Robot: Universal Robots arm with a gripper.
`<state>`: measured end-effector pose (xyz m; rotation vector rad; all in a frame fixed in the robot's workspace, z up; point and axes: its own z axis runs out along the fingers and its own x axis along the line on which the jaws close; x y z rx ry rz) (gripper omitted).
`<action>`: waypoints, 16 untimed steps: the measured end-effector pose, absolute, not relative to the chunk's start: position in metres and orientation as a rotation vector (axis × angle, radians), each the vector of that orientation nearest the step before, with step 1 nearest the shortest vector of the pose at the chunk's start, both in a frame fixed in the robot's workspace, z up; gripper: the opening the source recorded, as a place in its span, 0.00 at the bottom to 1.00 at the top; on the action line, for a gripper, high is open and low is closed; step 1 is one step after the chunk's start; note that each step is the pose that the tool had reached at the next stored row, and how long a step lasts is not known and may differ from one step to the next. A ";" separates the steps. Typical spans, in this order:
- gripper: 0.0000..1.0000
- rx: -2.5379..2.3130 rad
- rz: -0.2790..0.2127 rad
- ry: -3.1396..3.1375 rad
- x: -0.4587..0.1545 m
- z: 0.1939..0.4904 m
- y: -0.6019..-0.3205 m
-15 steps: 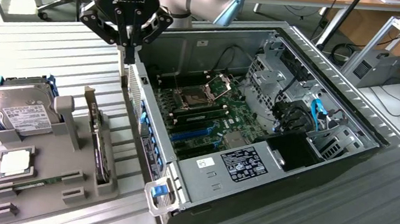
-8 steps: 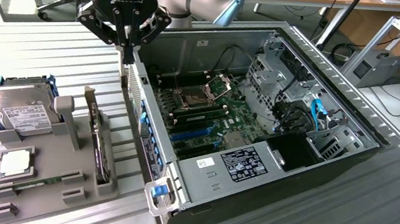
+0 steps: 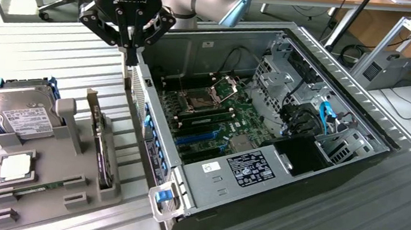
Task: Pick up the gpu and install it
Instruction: 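Reach for the gpu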
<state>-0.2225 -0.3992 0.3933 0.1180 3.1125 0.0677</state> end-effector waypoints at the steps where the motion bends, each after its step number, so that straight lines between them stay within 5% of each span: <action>1: 0.11 0.118 0.068 3.113 -0.224 0.393 -0.399; 13: 0.11 0.118 0.068 3.112 -0.234 0.393 -0.400; 16: 0.11 0.118 0.065 3.113 -0.239 0.393 -0.425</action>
